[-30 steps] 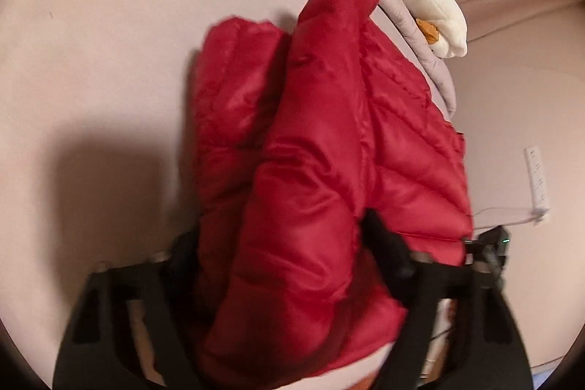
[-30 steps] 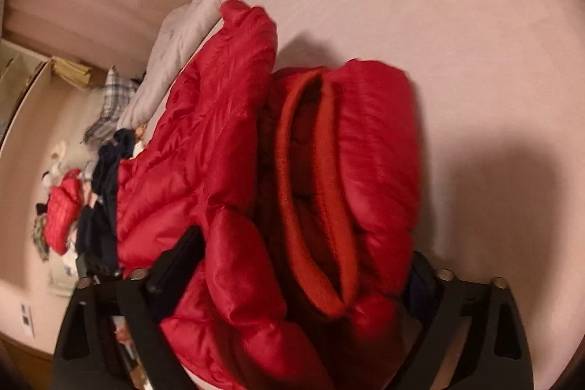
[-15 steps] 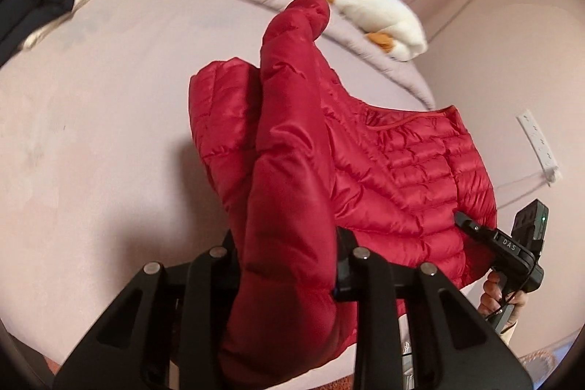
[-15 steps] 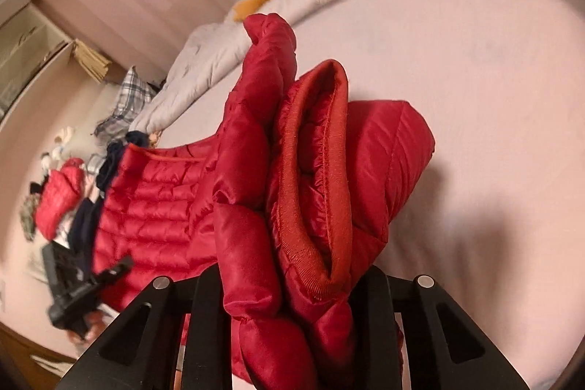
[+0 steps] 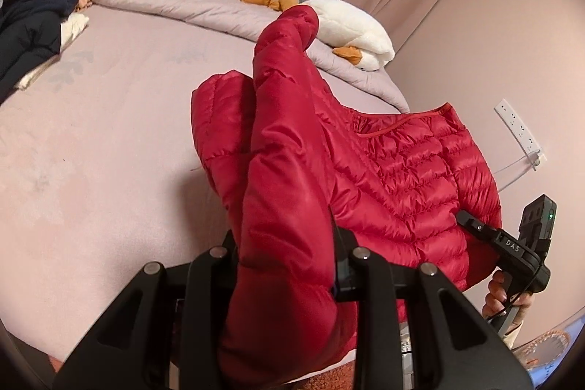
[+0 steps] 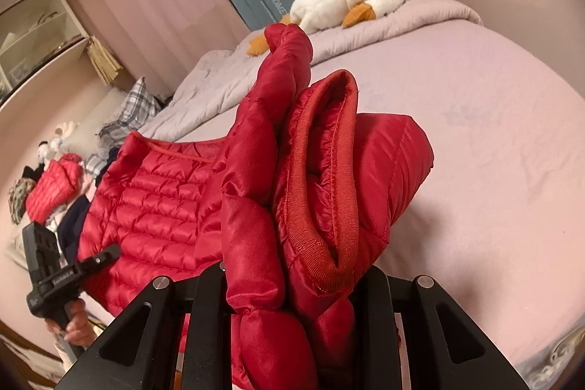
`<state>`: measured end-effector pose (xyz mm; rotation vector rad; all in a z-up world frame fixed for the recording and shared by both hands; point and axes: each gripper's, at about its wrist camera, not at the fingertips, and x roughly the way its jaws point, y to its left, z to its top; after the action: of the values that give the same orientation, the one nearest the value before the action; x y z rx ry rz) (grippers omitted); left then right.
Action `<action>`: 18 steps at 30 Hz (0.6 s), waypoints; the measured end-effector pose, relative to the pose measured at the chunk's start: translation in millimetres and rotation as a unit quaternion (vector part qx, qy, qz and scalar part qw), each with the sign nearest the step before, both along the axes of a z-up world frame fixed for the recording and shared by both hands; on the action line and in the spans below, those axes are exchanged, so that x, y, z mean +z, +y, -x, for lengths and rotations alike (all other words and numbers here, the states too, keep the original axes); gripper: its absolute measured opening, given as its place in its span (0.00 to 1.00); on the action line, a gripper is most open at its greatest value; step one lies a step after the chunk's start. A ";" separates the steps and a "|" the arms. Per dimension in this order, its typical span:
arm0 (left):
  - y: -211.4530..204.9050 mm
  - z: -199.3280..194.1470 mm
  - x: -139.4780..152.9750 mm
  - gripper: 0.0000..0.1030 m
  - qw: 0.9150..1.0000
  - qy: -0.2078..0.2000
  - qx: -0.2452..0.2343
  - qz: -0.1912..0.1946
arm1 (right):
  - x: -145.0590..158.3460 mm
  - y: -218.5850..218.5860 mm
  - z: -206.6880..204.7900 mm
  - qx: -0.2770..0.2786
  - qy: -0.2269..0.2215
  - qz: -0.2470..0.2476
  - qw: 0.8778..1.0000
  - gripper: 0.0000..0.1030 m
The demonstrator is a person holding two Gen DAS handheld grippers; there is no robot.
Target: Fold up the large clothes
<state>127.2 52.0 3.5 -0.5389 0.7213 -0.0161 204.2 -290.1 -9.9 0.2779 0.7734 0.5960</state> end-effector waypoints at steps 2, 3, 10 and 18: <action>0.6 5.4 3.5 0.28 1.000 -0.005 0.002 -0.005 | 2.9 -7.4 2.6 0.004 -0.008 0.000 1.000 0.26; 2.0 8.7 6.9 0.28 1.000 -0.009 0.005 -0.008 | 4.0 -6.0 3.6 0.005 -0.010 0.000 1.000 0.26; 2.8 25.9 20.2 0.29 0.998 -0.035 0.025 -0.037 | 15.1 -0.3 4.0 0.021 -0.030 -0.006 0.999 0.27; 1.5 29.1 18.9 0.29 0.994 -0.041 0.056 -0.079 | 20.5 24.6 -5.1 0.036 -0.046 0.005 0.998 0.27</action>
<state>98.1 53.4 22.4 -0.4236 0.6059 0.1230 209.3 -265.4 10.7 0.2121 0.7002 0.6685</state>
